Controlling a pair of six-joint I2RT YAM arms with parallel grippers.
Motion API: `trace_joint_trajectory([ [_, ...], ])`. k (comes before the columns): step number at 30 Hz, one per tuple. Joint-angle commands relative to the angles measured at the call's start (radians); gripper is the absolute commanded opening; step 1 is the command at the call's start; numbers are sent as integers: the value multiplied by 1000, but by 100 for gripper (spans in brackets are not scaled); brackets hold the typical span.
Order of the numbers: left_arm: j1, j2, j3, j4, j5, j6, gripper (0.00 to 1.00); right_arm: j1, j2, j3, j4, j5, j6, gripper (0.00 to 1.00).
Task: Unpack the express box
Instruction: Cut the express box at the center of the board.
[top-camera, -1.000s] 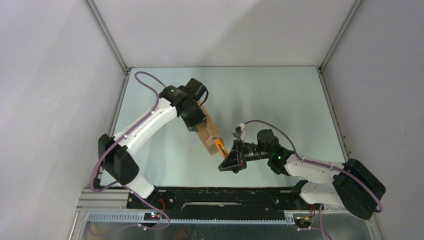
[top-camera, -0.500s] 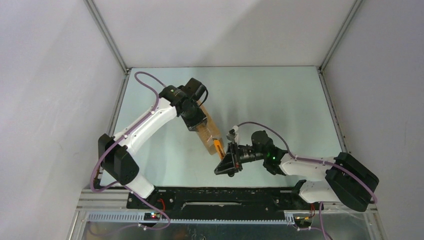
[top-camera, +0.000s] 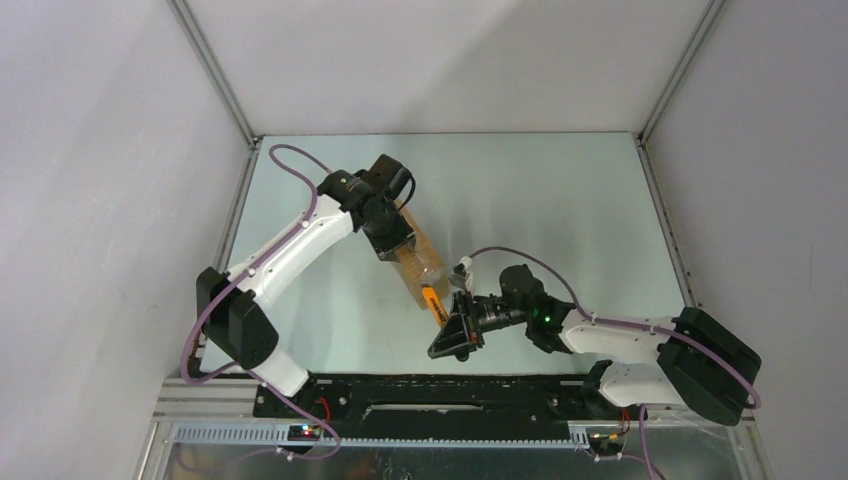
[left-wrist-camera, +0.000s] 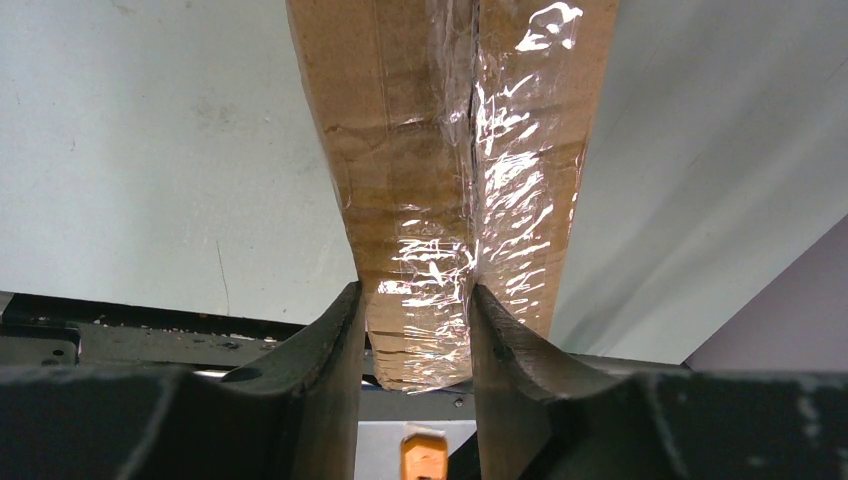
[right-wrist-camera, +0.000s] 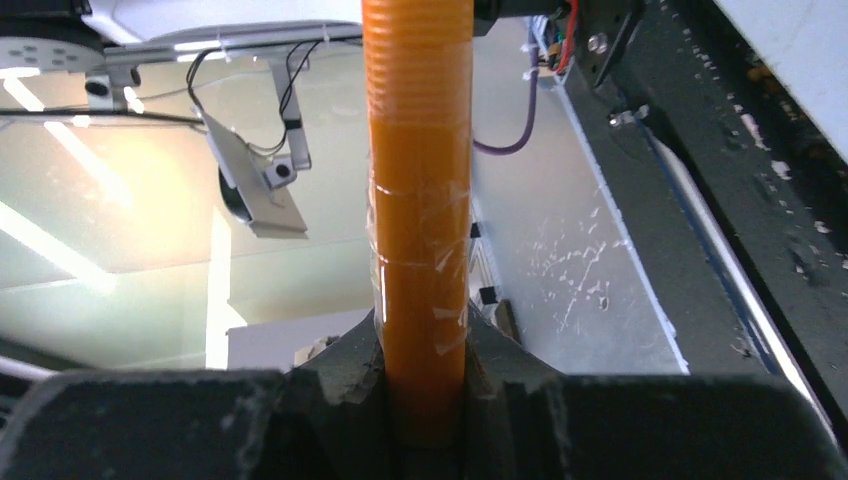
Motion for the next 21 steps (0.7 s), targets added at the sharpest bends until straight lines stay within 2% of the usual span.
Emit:
trace_joint_trajectory([
  [1,0,-9,-20,-11,18,-11,0,-34,-72,38,-132,42,-87,0],
  [8,1,-19,-31,-3,30,-24,0,-65,-111,38,-174,103,-127,0],
  [21,0,-22,-45,4,69,-43,0,-59,-70,38,-114,92,-99,0],
])
